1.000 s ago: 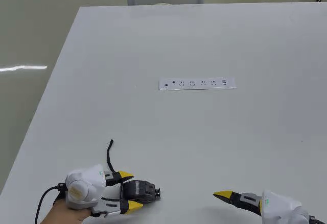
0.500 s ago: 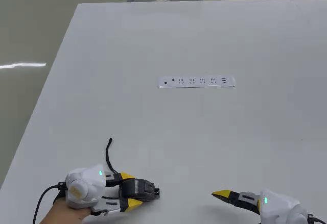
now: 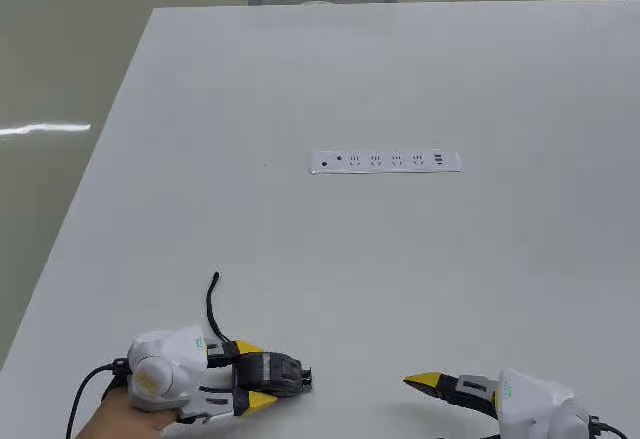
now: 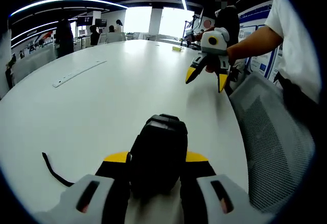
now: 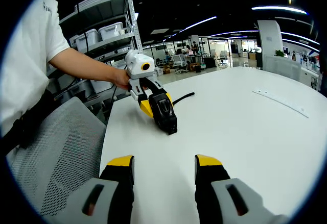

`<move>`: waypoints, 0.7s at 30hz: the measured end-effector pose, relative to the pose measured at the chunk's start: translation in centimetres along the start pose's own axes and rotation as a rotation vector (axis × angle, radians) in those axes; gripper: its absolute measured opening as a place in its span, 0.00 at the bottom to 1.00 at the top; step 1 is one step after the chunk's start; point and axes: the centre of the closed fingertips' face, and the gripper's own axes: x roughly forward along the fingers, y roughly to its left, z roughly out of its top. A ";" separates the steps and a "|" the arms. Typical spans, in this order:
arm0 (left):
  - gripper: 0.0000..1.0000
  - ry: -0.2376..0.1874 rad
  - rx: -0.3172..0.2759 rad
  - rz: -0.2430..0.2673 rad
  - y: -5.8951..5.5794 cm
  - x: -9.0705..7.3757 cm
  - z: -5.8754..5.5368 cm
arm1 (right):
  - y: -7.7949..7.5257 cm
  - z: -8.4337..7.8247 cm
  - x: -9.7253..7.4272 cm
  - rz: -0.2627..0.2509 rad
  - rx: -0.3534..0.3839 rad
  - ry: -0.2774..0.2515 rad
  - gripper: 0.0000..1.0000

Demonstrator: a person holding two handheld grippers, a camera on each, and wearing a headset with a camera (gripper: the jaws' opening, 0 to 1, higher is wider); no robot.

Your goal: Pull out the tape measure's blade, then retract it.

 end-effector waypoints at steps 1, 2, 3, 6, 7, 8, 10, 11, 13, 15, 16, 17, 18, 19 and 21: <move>0.34 0.000 0.005 0.000 0.0 0.0 0.0 | -0.1 0.1 0.1 -0.002 -0.005 -0.005 0.47; 0.34 0.000 0.008 0.000 0.0 0.0 0.0 | -0.2 0.2 0.2 -0.003 -0.004 -0.009 0.46; 0.34 0.000 0.010 -0.001 0.0 0.0 0.0 | -0.3 0.2 0.3 -0.003 -0.001 -0.011 0.46; 0.33 0.001 0.021 -0.004 0.0 0.0 0.0 | -0.5 0.1 0.9 -0.001 -0.009 -0.011 0.45; 0.33 0.002 0.024 -0.005 0.0 0.0 0.0 | -0.6 0.1 1.1 0.002 -0.007 -0.013 0.45; 0.33 0.003 0.024 -0.005 0.0 0.0 -0.1 | -0.6 0.1 1.2 0.004 -0.009 -0.014 0.45; 0.33 0.003 0.025 -0.006 0.0 0.0 0.0 | -0.7 0.2 1.6 0.007 -0.014 -0.015 0.44; 0.33 0.001 0.022 -0.007 0.0 0.0 0.0 | -0.7 0.3 1.9 0.010 -0.015 -0.016 0.44; 0.33 0.002 0.023 -0.009 0.0 0.0 0.0 | -0.8 0.3 2.3 0.014 -0.017 -0.016 0.43; 0.33 0.006 0.028 -0.011 0.0 0.0 0.0 | -0.8 0.4 2.7 0.018 -0.026 -0.020 0.43; 0.33 0.007 0.028 -0.012 0.0 0.0 0.0 | -0.8 0.4 2.9 0.018 -0.028 -0.020 0.43; 0.33 0.007 0.029 -0.013 0.0 0.0 0.0 | -0.9 0.4 3.1 0.020 -0.029 -0.020 0.42; 0.33 0.007 0.030 -0.013 0.0 0.0 0.0 | -1.0 0.4 3.2 0.022 -0.030 -0.020 0.42; 0.33 0.008 0.033 -0.013 0.0 0.0 0.0 | -1.0 0.5 3.4 0.024 -0.032 -0.022 0.42; 0.33 0.009 0.035 -0.014 -0.1 0.0 0.0 | -1.1 0.5 3.7 0.025 -0.038 -0.023 0.42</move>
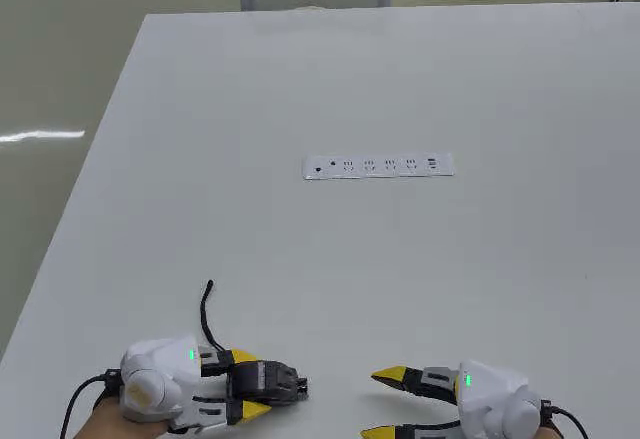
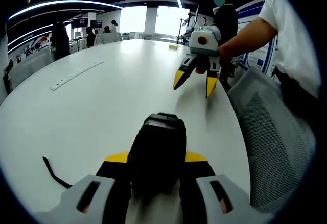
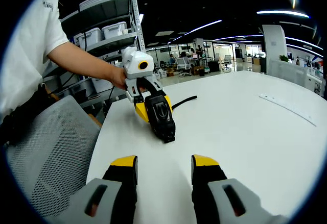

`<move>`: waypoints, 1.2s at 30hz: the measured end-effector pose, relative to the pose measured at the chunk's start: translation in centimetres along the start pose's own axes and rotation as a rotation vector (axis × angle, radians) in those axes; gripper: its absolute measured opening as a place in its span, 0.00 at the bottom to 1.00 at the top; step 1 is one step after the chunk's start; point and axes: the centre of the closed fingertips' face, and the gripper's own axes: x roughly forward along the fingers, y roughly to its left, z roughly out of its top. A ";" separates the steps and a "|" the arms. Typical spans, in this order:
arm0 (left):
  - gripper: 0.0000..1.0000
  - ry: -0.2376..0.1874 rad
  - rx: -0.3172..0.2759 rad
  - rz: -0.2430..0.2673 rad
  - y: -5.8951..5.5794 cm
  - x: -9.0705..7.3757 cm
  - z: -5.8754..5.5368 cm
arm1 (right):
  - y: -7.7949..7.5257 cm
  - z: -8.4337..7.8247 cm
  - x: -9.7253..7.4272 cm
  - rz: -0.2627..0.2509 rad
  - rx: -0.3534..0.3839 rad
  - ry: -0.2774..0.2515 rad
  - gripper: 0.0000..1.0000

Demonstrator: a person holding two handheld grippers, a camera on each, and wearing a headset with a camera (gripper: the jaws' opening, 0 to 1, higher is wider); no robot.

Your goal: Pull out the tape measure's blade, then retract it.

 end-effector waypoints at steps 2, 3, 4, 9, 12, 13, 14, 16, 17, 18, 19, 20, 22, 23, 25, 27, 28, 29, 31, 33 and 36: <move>0.33 0.002 0.003 -0.001 0.0 0.0 0.0 | -0.1 0.0 0.3 0.004 0.000 -0.002 0.42; 0.33 0.004 0.007 -0.001 0.0 0.0 0.0 | -0.2 0.0 0.4 0.005 -0.001 -0.003 0.42; 0.33 0.004 0.008 -0.001 0.0 0.0 0.0 | -0.2 0.0 0.5 0.005 -0.001 -0.004 0.42; 0.32 0.012 0.014 -0.002 -0.1 0.0 -0.1 | -0.5 -0.1 1.3 0.007 0.007 -0.007 0.41; 0.32 0.014 0.016 -0.003 0.0 0.0 -0.1 | -0.5 -0.1 1.9 0.009 0.006 -0.010 0.41; 0.32 0.015 0.019 -0.004 0.0 0.0 -0.1 | -0.5 -0.1 2.1 0.011 0.003 -0.010 0.41; 0.32 0.017 0.021 -0.005 0.0 0.0 -0.1 | -0.5 -0.1 2.3 0.013 0.000 -0.009 0.41; 0.32 0.019 0.021 -0.005 0.0 0.0 -0.1 | -0.5 0.1 2.7 0.019 -0.001 -0.013 0.41; 0.32 0.018 0.021 -0.005 -0.1 0.0 -0.1 | -0.6 0.1 2.9 0.019 -0.003 -0.014 0.41; 0.32 0.017 0.021 -0.005 -0.1 0.0 -0.1 | -0.7 0.2 3.1 0.019 -0.007 -0.014 0.40; 0.32 0.017 0.022 -0.005 -0.1 0.0 -0.1 | -0.8 0.2 3.2 0.018 -0.008 -0.014 0.39; 0.32 0.017 0.022 -0.004 -0.1 0.0 -0.1 | -0.8 0.1 3.5 0.023 -0.004 -0.017 0.39; 0.32 0.020 0.025 -0.005 -0.1 0.0 -0.1 | -0.8 0.1 3.8 0.027 -0.004 -0.017 0.39; 0.32 0.018 0.025 -0.004 -0.1 0.0 -0.1 | -0.8 0.1 4.1 0.034 -0.005 -0.016 0.39; 0.32 0.015 0.025 -0.002 -0.1 0.0 -0.1 | -0.8 0.2 4.5 0.038 -0.009 -0.017 0.39; 0.32 0.015 0.027 0.000 -0.1 0.0 -0.1 | -0.8 0.2 4.8 0.044 -0.006 -0.017 0.39; 0.32 0.015 0.029 0.000 -0.1 0.0 -0.1 | -0.8 0.2 5.0 0.046 -0.008 -0.016 0.38; 0.32 0.015 0.028 0.000 -0.1 0.0 -0.1 | -0.8 0.1 5.2 0.046 -0.010 -0.013 0.38; 0.32 0.015 0.027 -0.001 0.0 0.0 -0.1 | -0.8 0.2 5.5 0.053 -0.008 -0.012 0.38; 0.32 0.015 0.026 -0.002 0.0 0.0 -0.1 | -0.8 0.2 5.8 0.057 -0.017 -0.012 0.38; 0.32 0.014 0.025 -0.003 0.0 0.0 -0.1 | -0.9 0.3 6.2 0.061 -0.017 -0.015 0.37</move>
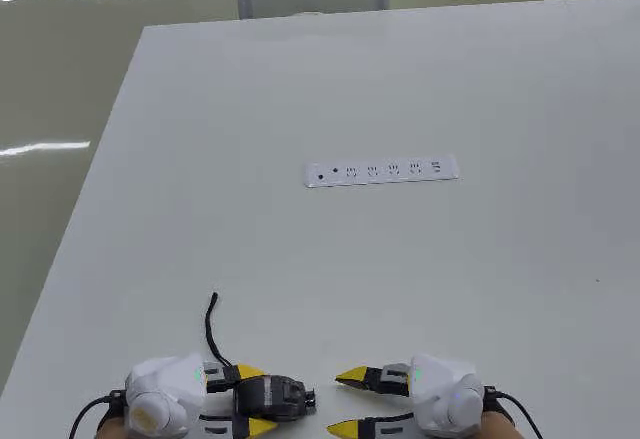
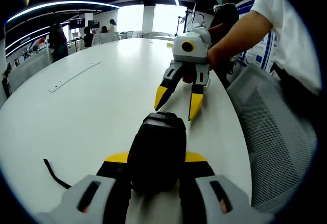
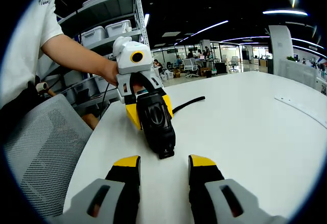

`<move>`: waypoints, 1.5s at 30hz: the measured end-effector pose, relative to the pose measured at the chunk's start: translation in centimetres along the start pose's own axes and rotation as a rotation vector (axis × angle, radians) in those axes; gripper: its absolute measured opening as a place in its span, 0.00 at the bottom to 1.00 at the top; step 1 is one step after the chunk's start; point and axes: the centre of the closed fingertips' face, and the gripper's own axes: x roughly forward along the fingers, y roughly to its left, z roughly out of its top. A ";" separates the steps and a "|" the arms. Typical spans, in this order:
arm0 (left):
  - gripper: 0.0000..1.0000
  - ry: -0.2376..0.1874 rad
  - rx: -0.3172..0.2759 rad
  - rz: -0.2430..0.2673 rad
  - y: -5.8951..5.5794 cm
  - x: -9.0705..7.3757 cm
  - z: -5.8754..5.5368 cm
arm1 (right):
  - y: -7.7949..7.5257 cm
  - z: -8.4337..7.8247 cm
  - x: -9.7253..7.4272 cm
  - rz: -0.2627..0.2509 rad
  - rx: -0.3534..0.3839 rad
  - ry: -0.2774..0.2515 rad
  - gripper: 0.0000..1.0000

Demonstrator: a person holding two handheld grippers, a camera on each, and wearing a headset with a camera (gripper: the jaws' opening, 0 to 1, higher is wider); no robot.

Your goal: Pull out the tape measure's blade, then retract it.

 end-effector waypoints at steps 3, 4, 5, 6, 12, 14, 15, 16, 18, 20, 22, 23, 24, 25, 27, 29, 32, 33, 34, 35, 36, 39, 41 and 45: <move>0.32 -0.001 0.000 0.000 0.0 0.0 0.0 | 0.0 0.0 0.4 0.007 -0.007 0.004 0.36; 0.32 -0.001 0.002 0.000 0.0 0.0 0.0 | 0.0 0.0 0.5 0.010 -0.007 0.003 0.36; 0.32 0.000 0.002 0.000 0.0 0.0 0.0 | 0.0 0.0 0.6 0.011 -0.007 0.003 0.36; 0.32 0.001 0.002 0.000 0.0 0.0 0.0 | 0.0 0.1 0.6 0.012 -0.008 0.001 0.36; 0.32 0.003 0.002 -0.003 0.0 0.0 0.0 | 0.0 0.0 1.0 0.024 -0.012 0.005 0.35; 0.32 0.002 0.002 -0.004 0.0 0.0 0.0 | 0.0 0.0 1.2 0.027 -0.017 0.008 0.35; 0.32 0.003 0.001 -0.004 0.0 0.0 0.0 | 0.0 0.0 1.3 0.029 -0.018 0.008 0.35; 0.32 0.003 0.001 -0.004 0.0 0.0 0.0 | 0.0 0.0 1.3 0.031 -0.018 0.008 0.35; 0.32 0.004 0.003 -0.005 0.0 0.0 0.0 | 0.0 0.0 1.6 0.034 -0.024 0.010 0.33; 0.32 0.004 0.002 -0.006 0.0 0.1 0.0 | -0.1 -0.1 1.8 0.037 -0.035 0.016 0.32; 0.32 0.003 0.001 -0.006 0.0 0.1 0.0 | -0.1 -0.2 1.9 0.041 -0.039 0.019 0.31; 0.32 0.004 0.001 -0.006 0.0 0.1 0.0 | -0.1 -0.2 2.0 0.042 -0.039 0.019 0.31; 0.32 0.005 0.001 -0.006 0.0 0.1 0.0 | -0.1 -0.1 2.0 0.044 -0.037 0.018 0.31; 0.32 0.006 0.000 -0.006 0.0 0.1 0.0 | -0.1 -0.2 2.1 0.044 -0.038 0.019 0.31; 0.32 0.004 -0.002 -0.007 0.0 0.0 0.0 | -0.1 -0.2 2.2 0.047 -0.038 0.019 0.31; 0.32 0.005 -0.002 -0.007 0.0 0.0 0.0 | -0.1 -0.3 2.4 0.050 -0.044 0.023 0.30; 0.32 0.005 -0.002 -0.007 0.0 0.0 0.0 | -0.1 -0.4 2.6 0.053 -0.045 0.027 0.29; 0.32 0.004 -0.003 -0.007 0.0 0.0 0.0 | -0.1 -0.4 2.6 0.053 -0.050 0.029 0.28; 0.32 0.004 -0.004 -0.007 0.0 0.0 0.0 | -0.2 -0.4 2.7 0.055 -0.057 0.033 0.27; 0.32 0.004 -0.004 -0.008 0.0 0.0 0.0 | -0.2 -0.4 2.7 0.056 -0.058 0.033 0.27; 0.32 0.005 -0.003 -0.008 0.0 0.0 0.0 | -0.2 -0.4 2.7 0.056 -0.059 0.033 0.26; 0.32 0.007 -0.001 -0.007 0.0 0.0 -0.1 | -0.3 -0.4 2.9 0.057 -0.065 0.035 0.26; 0.32 0.006 -0.001 -0.007 0.0 0.0 -0.1 | -0.3 -0.5 2.9 0.060 -0.074 0.042 0.25; 0.32 0.009 0.000 -0.008 0.0 0.0 -0.1 | -0.1 -0.7 3.0 0.068 -0.084 0.050 0.24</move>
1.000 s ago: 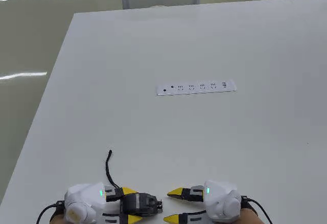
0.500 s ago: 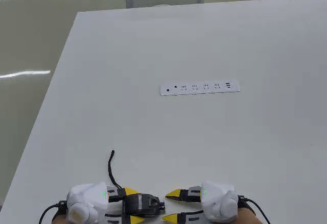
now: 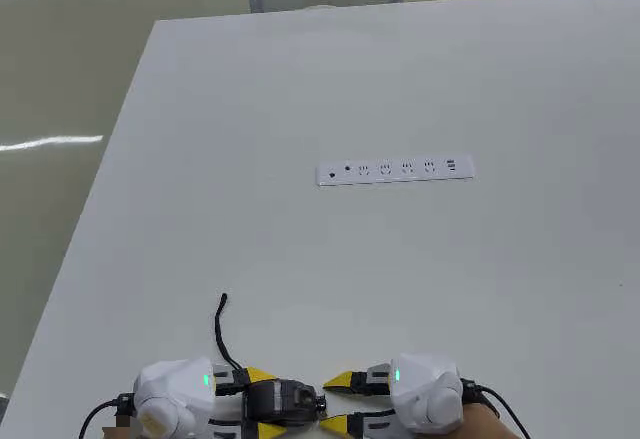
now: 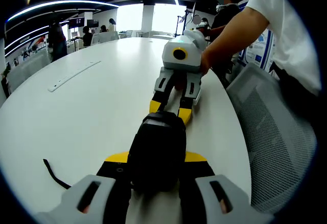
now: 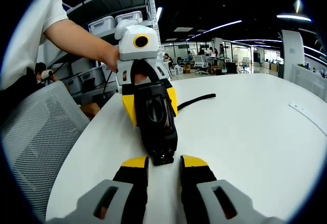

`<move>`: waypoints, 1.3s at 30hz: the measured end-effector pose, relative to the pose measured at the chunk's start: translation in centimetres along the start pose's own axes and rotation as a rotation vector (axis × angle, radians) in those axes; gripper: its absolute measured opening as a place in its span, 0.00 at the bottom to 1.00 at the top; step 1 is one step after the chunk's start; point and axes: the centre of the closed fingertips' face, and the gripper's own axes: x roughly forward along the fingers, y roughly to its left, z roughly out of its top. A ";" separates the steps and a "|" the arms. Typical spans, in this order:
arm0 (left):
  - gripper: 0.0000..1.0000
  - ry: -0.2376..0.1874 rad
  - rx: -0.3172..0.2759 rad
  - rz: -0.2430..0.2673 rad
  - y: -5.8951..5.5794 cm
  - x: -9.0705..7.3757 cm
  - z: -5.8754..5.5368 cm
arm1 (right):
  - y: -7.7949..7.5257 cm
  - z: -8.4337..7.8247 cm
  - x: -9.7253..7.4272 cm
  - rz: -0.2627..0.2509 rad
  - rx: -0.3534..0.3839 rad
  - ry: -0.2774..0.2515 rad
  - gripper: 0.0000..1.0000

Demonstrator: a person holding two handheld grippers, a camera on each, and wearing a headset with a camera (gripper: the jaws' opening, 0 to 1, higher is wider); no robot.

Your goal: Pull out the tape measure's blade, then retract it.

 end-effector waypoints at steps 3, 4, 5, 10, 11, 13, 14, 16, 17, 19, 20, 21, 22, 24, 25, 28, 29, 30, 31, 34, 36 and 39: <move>0.32 0.000 0.001 0.000 0.0 0.0 0.0 | 0.0 0.0 0.0 0.001 -0.007 0.002 0.23; 0.32 0.000 0.001 0.000 0.0 0.0 0.0 | 0.0 0.0 0.1 0.001 -0.007 0.002 0.22; 0.32 0.001 0.002 0.000 0.0 0.0 0.0 | -0.1 0.0 0.1 0.001 -0.011 0.003 0.22; 0.32 -0.001 0.003 0.001 0.0 0.0 0.0 | 0.1 0.1 0.3 0.013 -0.022 0.006 0.19; 0.32 0.000 0.003 0.001 0.0 0.0 -0.1 | 0.2 0.1 0.3 0.015 -0.021 0.005 0.19; 0.32 -0.001 0.002 0.001 0.0 0.0 -0.1 | 0.1 0.0 0.4 0.016 -0.026 0.005 0.18; 0.32 -0.001 0.003 0.000 0.0 0.0 0.0 | 0.1 0.0 0.4 0.014 -0.026 0.007 0.16; 0.32 0.000 0.005 0.000 0.0 0.0 0.0 | 0.0 0.0 0.4 0.014 -0.022 0.007 0.14; 0.32 0.000 0.004 0.000 0.0 0.0 0.0 | 0.0 0.0 0.3 0.015 -0.024 0.007 0.14; 0.32 0.000 0.005 0.000 0.0 0.0 0.0 | 0.0 0.0 0.3 0.015 -0.024 0.007 0.14; 0.32 0.001 0.005 0.000 0.0 0.0 0.0 | 0.0 -0.1 0.3 0.015 -0.024 0.007 0.14; 0.32 0.001 0.006 0.000 0.0 0.0 0.0 | 0.0 -0.1 0.3 0.015 -0.024 0.007 0.14; 0.32 0.001 0.006 0.001 0.0 0.0 0.0 | 0.0 -0.1 0.3 0.015 -0.024 0.007 0.14; 0.32 0.001 0.007 0.001 0.0 0.0 0.0 | 0.0 -0.1 0.3 0.015 -0.026 0.007 0.14; 0.32 0.002 0.007 0.001 0.0 0.0 0.0 | 0.0 -0.1 0.3 0.015 -0.025 0.007 0.14; 0.32 0.002 0.009 0.002 0.0 0.0 0.0 | 0.1 -0.1 0.3 0.016 -0.030 0.006 0.13; 0.32 0.002 0.008 0.002 0.0 0.0 0.0 | 0.1 -0.1 0.3 0.016 -0.030 0.005 0.13; 0.32 0.002 0.009 0.002 0.0 0.0 0.0 | 0.1 -0.1 0.3 0.016 -0.030 0.004 0.13; 0.32 0.002 0.009 0.001 0.0 0.0 0.0 | 0.1 -0.1 0.3 0.016 -0.031 0.005 0.13; 0.32 0.002 0.010 0.002 0.0 0.0 0.0 | 0.1 -0.1 0.3 0.017 -0.042 0.006 0.13; 0.32 0.002 0.011 0.002 -0.1 0.0 0.0 | 0.2 -0.1 0.2 0.016 -0.044 0.005 0.13; 0.32 0.002 0.011 0.002 0.0 0.0 0.0 | 0.1 -0.1 0.2 0.014 -0.042 0.002 0.13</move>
